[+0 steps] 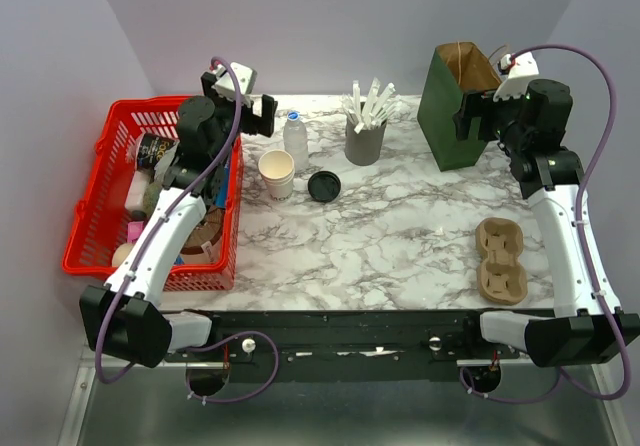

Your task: Pack the takeout coffee

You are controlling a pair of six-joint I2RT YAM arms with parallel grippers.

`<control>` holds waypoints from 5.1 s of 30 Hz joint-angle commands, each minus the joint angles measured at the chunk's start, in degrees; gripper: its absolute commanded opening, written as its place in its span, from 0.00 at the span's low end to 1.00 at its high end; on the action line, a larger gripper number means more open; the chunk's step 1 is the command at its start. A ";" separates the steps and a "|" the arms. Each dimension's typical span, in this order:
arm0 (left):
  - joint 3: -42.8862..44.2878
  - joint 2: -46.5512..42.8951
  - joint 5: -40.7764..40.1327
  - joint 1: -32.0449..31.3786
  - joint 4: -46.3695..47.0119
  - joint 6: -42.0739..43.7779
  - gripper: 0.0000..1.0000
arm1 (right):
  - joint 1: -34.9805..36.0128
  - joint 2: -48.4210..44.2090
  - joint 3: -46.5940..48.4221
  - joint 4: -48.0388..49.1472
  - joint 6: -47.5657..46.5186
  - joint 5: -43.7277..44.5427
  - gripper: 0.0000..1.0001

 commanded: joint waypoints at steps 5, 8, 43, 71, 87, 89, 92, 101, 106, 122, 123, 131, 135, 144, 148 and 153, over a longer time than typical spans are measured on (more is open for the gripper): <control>8.14 1.03 15.37 -2.61 -17.82 10.04 0.99 | -0.11 -1.03 -1.31 -1.71 -12.76 -16.30 1.00; 11.30 2.87 17.92 -3.67 -24.85 12.41 0.99 | -0.02 -1.92 -3.68 -1.28 -14.21 -23.61 1.00; 36.79 25.02 9.06 -8.86 -74.54 22.11 0.73 | 0.51 3.62 -5.88 -4.88 -8.58 -31.44 0.97; 39.88 36.36 -0.53 -9.65 -71.74 13.83 0.43 | 1.65 3.62 -6.68 -5.14 -9.20 -28.72 0.97; 41.90 38.91 0.09 -9.65 -73.32 14.36 0.31 | 1.65 3.00 -8.17 -4.35 -9.37 -28.28 0.97; 41.81 39.17 0.09 -9.65 -73.49 14.44 0.31 | 1.65 2.91 -8.35 -4.35 -9.37 -28.36 0.97; 41.81 39.35 0.00 -9.65 -73.40 14.53 0.30 | 1.74 2.83 -8.52 -4.26 -9.37 -28.28 0.97; 41.63 39.97 0.17 -9.65 -73.58 14.71 0.27 | 1.65 2.82 -8.87 -3.91 -9.46 -28.10 0.97; 41.72 40.32 0.17 -9.65 -73.85 14.80 0.27 | 1.65 2.91 -8.96 -3.82 -9.46 -28.19 0.97; 41.81 39.97 -0.53 -9.65 -73.93 14.88 0.09 | 1.65 2.65 -9.40 -3.47 -9.37 -28.01 0.97; 41.81 39.79 -0.62 -9.65 -74.02 14.88 0.08 | 1.65 2.56 -9.40 -3.47 -9.37 -27.93 0.97; 44.97 37.42 -3.34 -9.65 -75.16 15.85 0.00 | 1.74 3.18 -8.52 -3.21 -9.37 -28.80 0.96; 46.65 35.67 -4.66 -9.56 -76.13 16.38 0.00 | 3.58 3.18 -8.17 -0.14 -4.48 -28.19 0.94; 38.30 31.01 -9.23 -9.56 -73.06 17.79 0.00 | 16.32 10.63 -6.94 15.93 11.85 -24.59 0.93; 35.67 29.69 -8.35 -9.03 -70.69 15.51 0.00 | 22.46 18.02 -3.08 21.84 18.66 -23.10 0.93; 31.36 26.53 -8.09 -8.94 -67.78 10.33 0.00 | 24.76 24.26 -0.61 25.17 28.30 -15.36 0.94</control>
